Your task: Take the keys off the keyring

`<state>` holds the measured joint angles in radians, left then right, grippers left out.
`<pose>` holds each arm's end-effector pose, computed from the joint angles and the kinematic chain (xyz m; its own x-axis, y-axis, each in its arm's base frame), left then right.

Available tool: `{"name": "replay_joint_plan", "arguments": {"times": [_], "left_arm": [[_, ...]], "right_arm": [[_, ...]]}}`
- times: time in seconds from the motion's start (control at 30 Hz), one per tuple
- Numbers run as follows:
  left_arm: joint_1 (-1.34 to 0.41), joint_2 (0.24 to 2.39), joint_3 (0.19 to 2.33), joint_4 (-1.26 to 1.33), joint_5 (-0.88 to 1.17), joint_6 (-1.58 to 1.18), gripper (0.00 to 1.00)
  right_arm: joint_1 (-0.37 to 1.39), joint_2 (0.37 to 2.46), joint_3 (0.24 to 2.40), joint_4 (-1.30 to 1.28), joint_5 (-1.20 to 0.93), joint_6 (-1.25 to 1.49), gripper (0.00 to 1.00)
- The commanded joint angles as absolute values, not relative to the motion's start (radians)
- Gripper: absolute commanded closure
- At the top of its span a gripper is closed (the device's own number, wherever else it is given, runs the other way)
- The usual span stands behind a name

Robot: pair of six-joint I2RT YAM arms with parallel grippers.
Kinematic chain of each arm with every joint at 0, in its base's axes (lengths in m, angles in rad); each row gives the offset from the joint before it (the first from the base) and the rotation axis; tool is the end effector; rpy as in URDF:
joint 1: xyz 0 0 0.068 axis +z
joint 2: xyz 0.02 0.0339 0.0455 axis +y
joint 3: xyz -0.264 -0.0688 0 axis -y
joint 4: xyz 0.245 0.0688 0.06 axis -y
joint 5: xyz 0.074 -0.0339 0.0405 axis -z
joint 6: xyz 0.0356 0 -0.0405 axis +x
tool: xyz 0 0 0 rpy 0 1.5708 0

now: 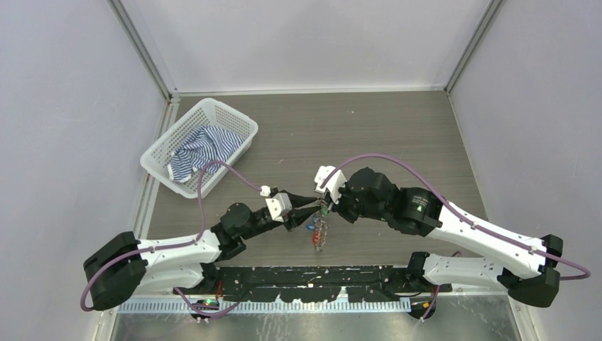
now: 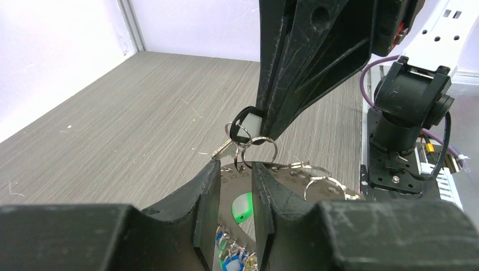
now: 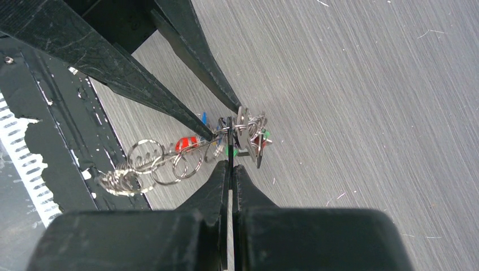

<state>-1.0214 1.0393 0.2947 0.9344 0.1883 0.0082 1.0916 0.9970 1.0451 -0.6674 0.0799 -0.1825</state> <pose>0.1061 -0.1860 0.2397 0.1062 -0.1580 -0.9817 0.9329 0.3575 0.0434 0.0983 0.1830 0.3434 -0.1081 -0.6004 -0.7924 -0.8889 0.4152 -0.1933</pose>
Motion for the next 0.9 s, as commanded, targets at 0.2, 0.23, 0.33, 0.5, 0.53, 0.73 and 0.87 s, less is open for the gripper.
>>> {"name": "replay_joint_plan", "arguments": {"times": [0.2, 0.23, 0.33, 0.5, 0.53, 0.73, 0.87], "left_arm": [[-1.018, 1.076, 0.336, 1.039, 0.229, -0.019, 0.73], [-1.019, 1.078, 0.335, 1.047, 0.225, -0.024, 0.73], [-1.019, 1.088, 0.333, 1.062, 0.219, -0.028, 0.75], [-1.019, 1.091, 0.324, 1.071, 0.217, -0.028, 0.81], [-1.019, 1.089, 0.324, 1.070, 0.217, -0.028, 0.81], [-1.018, 1.071, 0.330, 1.044, 0.226, -0.025, 0.83], [-1.019, 1.055, 0.349, 0.982, 0.239, -0.023, 0.99]], "right_arm": [[1.098, 0.963, 1.075, -0.580, 0.094, -0.200, 0.99], [1.098, 0.964, 1.073, -0.580, 0.094, -0.200, 0.99], [1.098, 0.960, 1.071, -0.576, 0.101, -0.196, 0.99], [1.097, 0.952, 1.068, -0.574, 0.110, -0.193, 0.99], [1.097, 0.952, 1.067, -0.574, 0.109, -0.193, 0.99], [1.097, 0.949, 1.062, -0.566, 0.108, -0.201, 0.99], [1.098, 0.945, 1.057, -0.559, 0.123, -0.205, 0.99]]}}
